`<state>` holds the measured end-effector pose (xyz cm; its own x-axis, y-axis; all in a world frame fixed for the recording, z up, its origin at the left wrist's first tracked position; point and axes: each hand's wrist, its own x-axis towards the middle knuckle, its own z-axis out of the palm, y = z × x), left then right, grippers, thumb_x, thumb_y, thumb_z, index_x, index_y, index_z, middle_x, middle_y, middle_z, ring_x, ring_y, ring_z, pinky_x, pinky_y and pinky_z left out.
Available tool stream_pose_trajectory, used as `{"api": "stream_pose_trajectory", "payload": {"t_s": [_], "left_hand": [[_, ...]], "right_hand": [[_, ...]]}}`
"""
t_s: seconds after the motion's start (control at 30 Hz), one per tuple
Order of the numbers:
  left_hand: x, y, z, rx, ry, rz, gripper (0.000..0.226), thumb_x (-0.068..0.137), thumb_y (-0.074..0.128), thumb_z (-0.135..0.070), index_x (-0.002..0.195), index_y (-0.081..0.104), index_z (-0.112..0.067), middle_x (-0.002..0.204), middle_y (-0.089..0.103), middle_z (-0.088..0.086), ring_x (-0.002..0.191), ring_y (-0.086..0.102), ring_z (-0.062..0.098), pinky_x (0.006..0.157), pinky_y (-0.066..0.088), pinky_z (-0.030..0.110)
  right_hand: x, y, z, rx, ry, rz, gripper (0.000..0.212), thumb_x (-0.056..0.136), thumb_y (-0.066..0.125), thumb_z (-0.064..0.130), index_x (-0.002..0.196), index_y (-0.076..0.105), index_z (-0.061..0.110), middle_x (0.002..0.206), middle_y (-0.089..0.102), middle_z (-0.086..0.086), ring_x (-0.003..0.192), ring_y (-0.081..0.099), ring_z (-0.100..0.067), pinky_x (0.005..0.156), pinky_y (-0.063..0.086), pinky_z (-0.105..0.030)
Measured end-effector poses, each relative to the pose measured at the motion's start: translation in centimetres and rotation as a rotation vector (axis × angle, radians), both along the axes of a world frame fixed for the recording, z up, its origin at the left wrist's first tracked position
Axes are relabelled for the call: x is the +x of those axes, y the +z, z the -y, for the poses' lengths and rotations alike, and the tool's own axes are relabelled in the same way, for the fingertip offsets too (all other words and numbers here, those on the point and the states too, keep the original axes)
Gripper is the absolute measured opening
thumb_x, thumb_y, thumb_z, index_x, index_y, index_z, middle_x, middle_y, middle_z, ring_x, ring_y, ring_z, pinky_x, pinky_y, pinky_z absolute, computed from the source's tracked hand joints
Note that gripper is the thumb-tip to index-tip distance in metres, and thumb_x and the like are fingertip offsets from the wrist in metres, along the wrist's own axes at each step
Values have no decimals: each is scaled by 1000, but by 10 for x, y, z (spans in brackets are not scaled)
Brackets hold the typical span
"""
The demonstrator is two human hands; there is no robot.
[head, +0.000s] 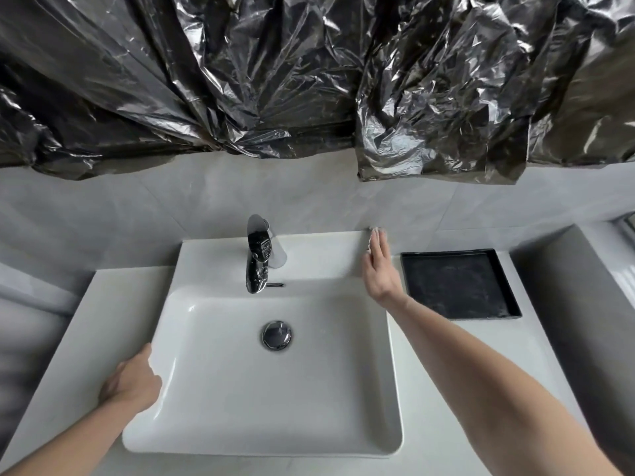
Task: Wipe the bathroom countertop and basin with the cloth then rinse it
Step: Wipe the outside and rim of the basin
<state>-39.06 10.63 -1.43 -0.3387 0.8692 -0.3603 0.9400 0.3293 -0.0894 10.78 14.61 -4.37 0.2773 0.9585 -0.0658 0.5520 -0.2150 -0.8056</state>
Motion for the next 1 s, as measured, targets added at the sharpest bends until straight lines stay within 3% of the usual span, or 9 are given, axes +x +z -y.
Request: {"api": "stream_pose_trajectory", "payload": {"t_s": [0.2,0.33,0.47,0.63,0.73,0.8,0.83,0.9,1.0], "left_hand": [[1,-1,1,6,31,11,79,83,50,-17,158,27,-32,141,57,8,119,59,37,90,53,37],[5,-1,2,6,42,10,76,87,51,-17,158,28,-29,147,53,9,124,56,37,93,50,38],[7,2,0,6,33,7,72,85,50,-17,154,35,-28,139,59,12,120,58,38,92,52,40],[7,3,1,3,28,19,70,85,51,-16,152,37,-27,138,59,14,119,58,39,92,52,42],[1,2,-2,-15,24,18,71,83,52,-17,152,38,-27,137,59,15,119,58,41,92,52,42],[-2,1,-3,-15,21,22,71,82,52,-18,150,39,-28,136,60,15,117,59,41,92,52,42],[-4,0,-3,-12,19,28,70,81,52,-17,149,41,-28,134,61,15,115,59,41,90,53,42],[-4,0,-1,-8,-1,35,66,80,51,-16,145,45,-28,130,63,15,111,61,41,86,53,41],[-2,2,2,5,-5,33,64,82,52,-15,144,45,-28,129,63,15,111,61,41,85,53,41]], "right_hand": [[-3,10,26,-169,-239,-605,53,113,29,33,155,34,3,161,36,-13,151,32,-25,117,26,-23],[2,-24,76,-249,-108,-711,64,103,31,66,159,30,36,164,30,18,152,24,-1,129,16,-41],[-14,-24,153,-290,-56,-779,52,108,27,58,155,37,40,159,42,14,147,37,-6,125,27,-41],[-17,-38,178,-309,-46,-788,45,110,25,50,151,40,46,148,47,21,129,48,-4,106,40,-33],[-12,-27,146,-292,-123,-781,46,110,21,45,156,24,51,130,64,5,82,67,-14,65,50,-35],[-7,-23,119,-260,-145,-848,50,111,21,42,161,19,40,152,49,-9,124,62,-27,103,50,-47],[-5,-21,108,-231,-134,-874,52,110,21,41,162,15,36,166,29,-2,148,39,-19,121,33,-44],[0,-22,92,-217,-122,-912,60,105,25,46,162,10,36,170,10,13,155,17,-7,126,19,-37],[-2,-30,98,-230,-117,-900,58,104,23,45,161,12,40,170,12,9,154,22,-9,128,19,-45]]}}
